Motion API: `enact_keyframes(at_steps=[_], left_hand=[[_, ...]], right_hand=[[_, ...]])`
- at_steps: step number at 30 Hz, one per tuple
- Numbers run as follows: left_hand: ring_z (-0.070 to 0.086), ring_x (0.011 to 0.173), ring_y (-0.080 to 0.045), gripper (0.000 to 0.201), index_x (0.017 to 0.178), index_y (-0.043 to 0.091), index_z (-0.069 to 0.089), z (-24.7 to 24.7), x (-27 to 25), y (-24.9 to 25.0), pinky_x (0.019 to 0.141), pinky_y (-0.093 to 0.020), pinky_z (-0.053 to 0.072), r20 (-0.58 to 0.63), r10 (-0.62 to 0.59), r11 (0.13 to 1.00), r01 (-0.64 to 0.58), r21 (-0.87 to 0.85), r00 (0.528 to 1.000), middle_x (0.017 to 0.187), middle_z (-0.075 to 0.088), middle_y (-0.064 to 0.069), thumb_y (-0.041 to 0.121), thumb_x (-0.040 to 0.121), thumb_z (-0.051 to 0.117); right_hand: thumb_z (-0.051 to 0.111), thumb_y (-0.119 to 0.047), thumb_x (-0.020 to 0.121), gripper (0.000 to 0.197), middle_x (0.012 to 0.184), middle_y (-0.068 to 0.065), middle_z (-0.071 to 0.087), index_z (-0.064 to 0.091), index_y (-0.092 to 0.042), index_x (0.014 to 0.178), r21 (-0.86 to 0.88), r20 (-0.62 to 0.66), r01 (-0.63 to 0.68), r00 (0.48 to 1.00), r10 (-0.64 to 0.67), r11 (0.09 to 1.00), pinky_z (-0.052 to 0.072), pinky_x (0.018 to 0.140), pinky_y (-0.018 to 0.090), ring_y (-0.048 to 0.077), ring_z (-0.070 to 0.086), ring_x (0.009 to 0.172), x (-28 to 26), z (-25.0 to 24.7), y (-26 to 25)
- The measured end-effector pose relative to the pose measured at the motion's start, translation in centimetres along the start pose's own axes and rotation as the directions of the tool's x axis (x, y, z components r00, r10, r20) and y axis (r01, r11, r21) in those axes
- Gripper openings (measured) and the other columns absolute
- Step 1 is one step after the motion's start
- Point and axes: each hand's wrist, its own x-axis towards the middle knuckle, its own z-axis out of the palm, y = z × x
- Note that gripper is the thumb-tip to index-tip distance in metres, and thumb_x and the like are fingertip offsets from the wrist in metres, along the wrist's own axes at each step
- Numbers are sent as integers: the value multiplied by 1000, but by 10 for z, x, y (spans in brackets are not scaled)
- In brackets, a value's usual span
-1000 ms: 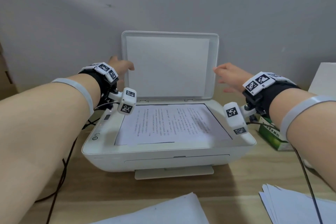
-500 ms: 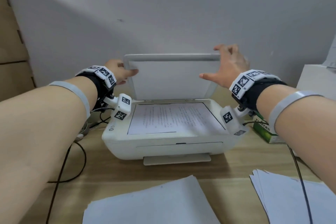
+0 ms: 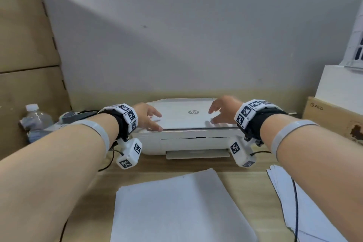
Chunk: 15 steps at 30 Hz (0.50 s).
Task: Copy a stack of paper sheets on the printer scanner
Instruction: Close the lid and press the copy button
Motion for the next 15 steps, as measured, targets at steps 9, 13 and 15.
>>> enact_keyframes(at_steps=[9, 13, 15], left_hand=[[54, 125, -25, 36, 134, 23, 57, 2, 14, -25, 96, -27, 41, -115, -123, 987, 109, -116, 986, 142, 52, -4, 25, 99, 51], [57, 117, -31, 42, 142, 28, 49, 6, 16, -39, 90, -41, 52, -35, -223, 892, 190, -409, 974, 137, 55, -4, 18, 101, 42], [63, 105, -30, 42, 138, 35, 50, 10, 13, -44, 72, -43, 58, 46, -275, 796, 255, -549, 960, 128, 60, -2, 19, 100, 43]], right_hand=[[54, -49, 94, 41, 135, -8, 57, 59, -31, 131, 20, 68, 41, 997, -43, 999, 39, 90, 25, 17, 55, 121, 23, 15, -21], [42, -54, 98, 53, 149, -2, 46, 47, -26, 143, 53, 197, 58, 978, -67, 997, 30, 110, 33, 22, 42, 135, 42, 33, -44], [36, -54, 100, 54, 152, 1, 41, 45, -23, 145, 15, 244, 66, 967, -67, 998, 28, 112, 37, 26, 39, 137, 49, 40, -54]])
